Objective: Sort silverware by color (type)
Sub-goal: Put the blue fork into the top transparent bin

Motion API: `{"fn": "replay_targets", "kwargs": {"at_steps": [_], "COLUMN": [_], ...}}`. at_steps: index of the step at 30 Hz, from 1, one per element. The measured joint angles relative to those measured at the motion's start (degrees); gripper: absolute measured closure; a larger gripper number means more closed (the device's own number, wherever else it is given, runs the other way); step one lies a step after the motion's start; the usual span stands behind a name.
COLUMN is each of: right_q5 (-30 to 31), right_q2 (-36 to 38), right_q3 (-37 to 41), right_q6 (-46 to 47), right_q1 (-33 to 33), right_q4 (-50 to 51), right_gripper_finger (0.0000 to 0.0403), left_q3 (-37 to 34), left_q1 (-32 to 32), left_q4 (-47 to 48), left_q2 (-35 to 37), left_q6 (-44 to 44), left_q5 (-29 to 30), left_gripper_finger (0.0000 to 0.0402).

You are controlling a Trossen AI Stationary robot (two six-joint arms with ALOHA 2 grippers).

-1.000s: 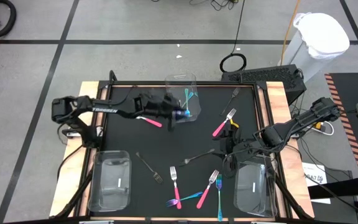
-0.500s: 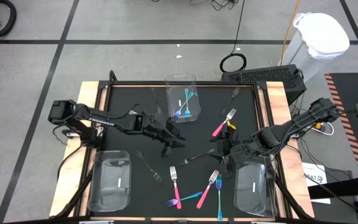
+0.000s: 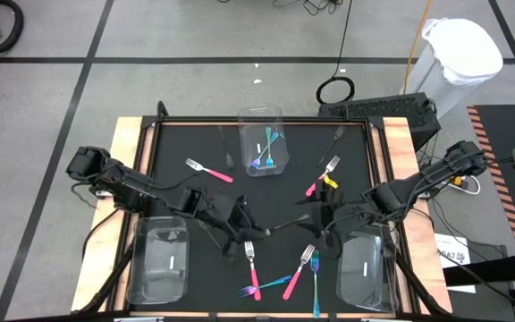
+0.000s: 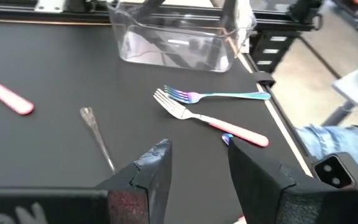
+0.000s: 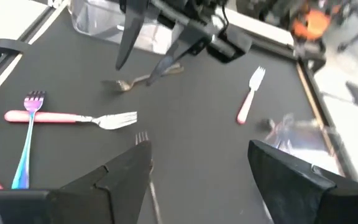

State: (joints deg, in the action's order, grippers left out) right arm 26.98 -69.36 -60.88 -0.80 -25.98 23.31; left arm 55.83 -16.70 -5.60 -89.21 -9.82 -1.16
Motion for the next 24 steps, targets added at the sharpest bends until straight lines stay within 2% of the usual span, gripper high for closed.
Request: {"fn": "replay_targets", "kwargs": {"at_steps": [8,15,18,24], "right_q5": [0.00,0.02,0.02,0.00], "right_q2": [0.00,0.00,0.00,0.02], "right_q3": [-0.02,0.00,0.00,0.00], "right_q6": [-8.23,-13.17,-14.53,-14.00], "right_q1": [0.11,0.17,0.19,0.17], "right_q4": [-5.33,-6.84,-8.30,-8.85], "right_gripper_finger": [0.0138,0.0138,0.0138,0.0138], "left_q3": [0.00,1.16,5.22,18.17], "left_q1": [-6.17,-10.55,-12.25,-14.60], "left_q4": [0.10,0.55,1.98,13.38], "left_q2": [-0.04,-0.27,-2.26,-11.25], "left_q6": [-5.96,-6.43,-6.36,-3.40], "left_q5": [8.16,15.56,17.47,18.73], "left_gripper_finger": [0.0244,0.0244,0.0244,0.0244]}}
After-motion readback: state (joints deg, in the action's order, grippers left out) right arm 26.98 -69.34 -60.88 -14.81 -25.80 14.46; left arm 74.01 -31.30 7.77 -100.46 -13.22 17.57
